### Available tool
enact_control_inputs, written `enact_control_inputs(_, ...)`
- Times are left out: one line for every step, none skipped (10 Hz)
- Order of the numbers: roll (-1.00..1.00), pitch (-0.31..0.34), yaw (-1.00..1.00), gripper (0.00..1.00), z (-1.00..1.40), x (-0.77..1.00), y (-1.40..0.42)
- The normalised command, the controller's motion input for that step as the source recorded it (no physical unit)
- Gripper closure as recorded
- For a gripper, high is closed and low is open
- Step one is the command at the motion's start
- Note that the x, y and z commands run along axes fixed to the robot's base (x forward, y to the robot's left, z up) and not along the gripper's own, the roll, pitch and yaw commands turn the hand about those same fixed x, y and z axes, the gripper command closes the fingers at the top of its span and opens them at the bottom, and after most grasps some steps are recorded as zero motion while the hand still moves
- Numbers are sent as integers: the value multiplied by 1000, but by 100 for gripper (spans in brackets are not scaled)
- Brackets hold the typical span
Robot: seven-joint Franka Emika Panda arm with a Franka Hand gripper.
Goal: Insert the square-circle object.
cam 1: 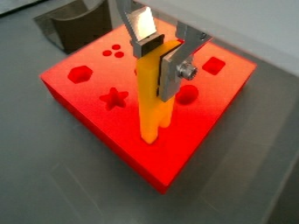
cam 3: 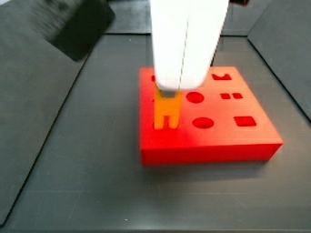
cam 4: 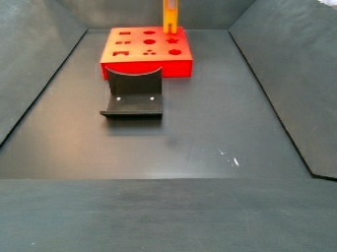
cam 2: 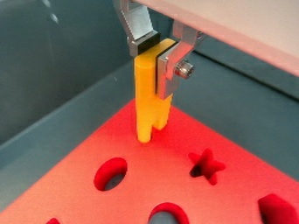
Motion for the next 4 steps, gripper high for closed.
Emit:
enact_control_inputs(56, -33, -420, 100, -551, -514, 206)
enact_control_inputs(136, 0, -403, 100, -306, -460, 97)
enact_control_inputs(-51, 0, 0, 100, 0, 0, 26)
enact_control_inputs(0, 0, 0, 100, 0, 0, 0)
